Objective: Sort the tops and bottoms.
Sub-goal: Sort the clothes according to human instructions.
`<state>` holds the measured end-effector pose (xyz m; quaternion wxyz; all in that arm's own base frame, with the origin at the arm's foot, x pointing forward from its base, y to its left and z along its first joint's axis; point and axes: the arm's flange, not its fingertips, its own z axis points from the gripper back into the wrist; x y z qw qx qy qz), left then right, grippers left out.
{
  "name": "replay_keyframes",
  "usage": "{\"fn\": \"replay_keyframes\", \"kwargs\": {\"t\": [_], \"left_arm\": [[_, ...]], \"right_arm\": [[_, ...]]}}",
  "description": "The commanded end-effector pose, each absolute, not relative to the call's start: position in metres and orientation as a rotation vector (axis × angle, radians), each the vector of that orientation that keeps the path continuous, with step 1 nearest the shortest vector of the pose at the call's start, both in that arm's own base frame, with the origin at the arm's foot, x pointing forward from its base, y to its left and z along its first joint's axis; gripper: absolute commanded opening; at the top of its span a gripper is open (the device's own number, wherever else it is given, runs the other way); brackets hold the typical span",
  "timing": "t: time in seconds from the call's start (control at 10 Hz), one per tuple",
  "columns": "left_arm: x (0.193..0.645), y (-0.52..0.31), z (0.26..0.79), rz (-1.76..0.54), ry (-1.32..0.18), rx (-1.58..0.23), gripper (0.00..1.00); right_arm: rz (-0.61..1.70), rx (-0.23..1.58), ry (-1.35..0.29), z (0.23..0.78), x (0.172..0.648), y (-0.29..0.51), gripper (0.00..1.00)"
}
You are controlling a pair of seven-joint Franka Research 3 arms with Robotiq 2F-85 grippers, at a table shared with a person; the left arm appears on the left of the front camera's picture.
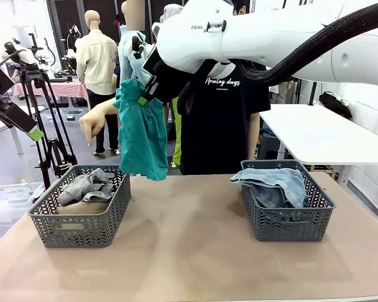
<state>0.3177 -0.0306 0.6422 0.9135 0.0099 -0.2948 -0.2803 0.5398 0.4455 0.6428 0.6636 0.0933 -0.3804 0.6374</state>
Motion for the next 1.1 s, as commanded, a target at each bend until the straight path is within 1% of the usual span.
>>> {"fn": "replay_keyframes", "kwargs": {"t": [0.0, 0.1, 0.4, 0.7, 0.8, 1.0], "left_arm": [[0.318, -0.030, 0.644, -0.578, -0.602, 0.022, 1.00], [0.318, -0.030, 0.644, -0.578, -0.602, 0.022, 1.00], [0.318, -0.030, 0.644, -0.578, -0.602, 0.022, 1.00], [0.318, -0.030, 0.644, -0.578, -0.602, 0.022, 1.00], [0.318, -0.030, 0.644, -0.578, -0.602, 0.022, 1.00], [0.318, -0.030, 0.644, -0.578, -0.602, 0.022, 1.00]], "right_arm": [[1.424, 0.240, -0.953, 0.640, 0.535, 0.453, 0.00], [1.418, 0.223, -0.973, 0.636, 0.540, 0.466, 0.00], [1.522, 0.289, -1.087, 0.629, 0.564, 0.536, 0.00], [1.573, 0.412, -1.141, 0.600, 0.603, 0.588, 0.00], [1.588, 0.457, -1.132, 0.586, 0.611, 0.607, 0.00], [1.589, 0.538, -1.039, 0.546, 0.628, 0.624, 0.00]]}}
